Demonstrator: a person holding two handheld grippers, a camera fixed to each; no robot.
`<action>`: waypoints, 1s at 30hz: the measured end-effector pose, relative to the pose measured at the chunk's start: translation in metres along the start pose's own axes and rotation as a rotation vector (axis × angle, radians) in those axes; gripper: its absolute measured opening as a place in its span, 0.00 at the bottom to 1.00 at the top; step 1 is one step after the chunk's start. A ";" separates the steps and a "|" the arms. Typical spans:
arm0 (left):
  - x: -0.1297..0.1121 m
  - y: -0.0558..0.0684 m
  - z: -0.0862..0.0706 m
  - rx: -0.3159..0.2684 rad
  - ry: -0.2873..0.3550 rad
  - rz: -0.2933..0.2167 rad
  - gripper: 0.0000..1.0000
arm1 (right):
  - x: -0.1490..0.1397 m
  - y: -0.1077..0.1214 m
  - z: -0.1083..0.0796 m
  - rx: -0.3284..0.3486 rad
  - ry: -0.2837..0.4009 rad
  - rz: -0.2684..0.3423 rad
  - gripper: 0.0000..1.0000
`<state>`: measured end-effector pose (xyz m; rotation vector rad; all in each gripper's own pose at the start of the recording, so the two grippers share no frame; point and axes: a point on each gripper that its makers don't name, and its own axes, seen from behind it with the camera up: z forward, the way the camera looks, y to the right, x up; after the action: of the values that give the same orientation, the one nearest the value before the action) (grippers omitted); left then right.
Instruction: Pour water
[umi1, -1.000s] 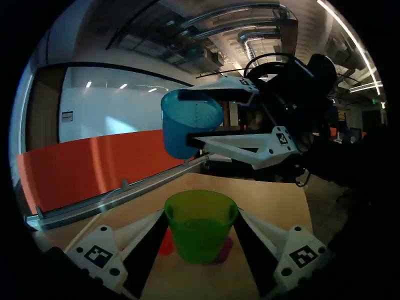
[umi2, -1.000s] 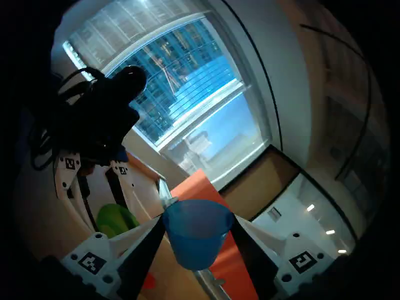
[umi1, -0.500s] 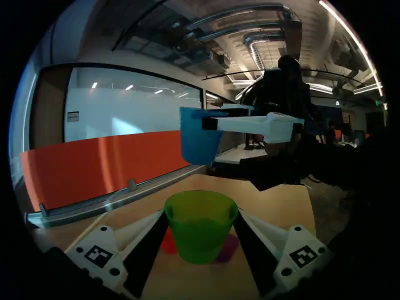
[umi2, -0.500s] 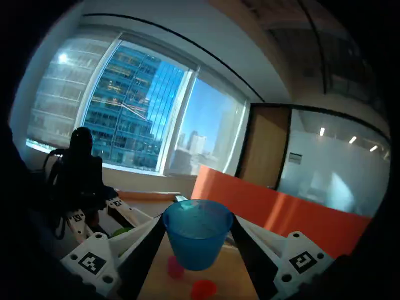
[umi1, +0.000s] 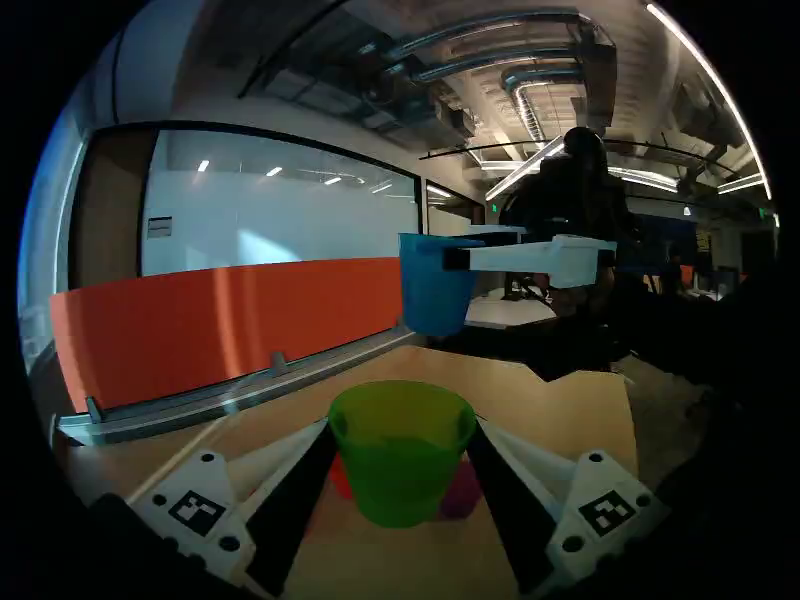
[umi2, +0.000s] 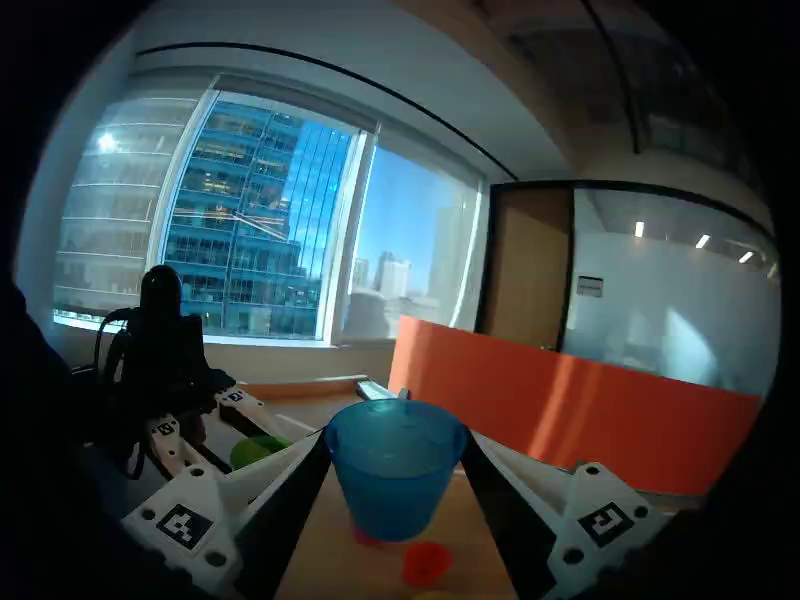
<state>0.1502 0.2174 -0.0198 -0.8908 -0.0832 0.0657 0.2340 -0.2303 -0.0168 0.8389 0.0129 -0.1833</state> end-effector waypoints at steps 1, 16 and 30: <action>-0.001 -0.001 -0.001 0.004 -0.002 0.000 0.87 | -0.002 0.000 -0.001 0.001 -0.004 0.000 0.91; -0.016 -0.020 -0.018 0.070 -0.030 -0.001 0.87 | -0.021 -0.002 -0.006 0.005 -0.028 0.033 0.91; -0.025 -0.032 -0.027 0.101 -0.045 -0.003 0.87 | -0.037 -0.007 -0.001 0.008 -0.049 0.026 0.92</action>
<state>0.1291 0.1736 -0.0129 -0.7880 -0.1224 0.0871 0.1965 -0.2285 -0.0195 0.8422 -0.0449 -0.1796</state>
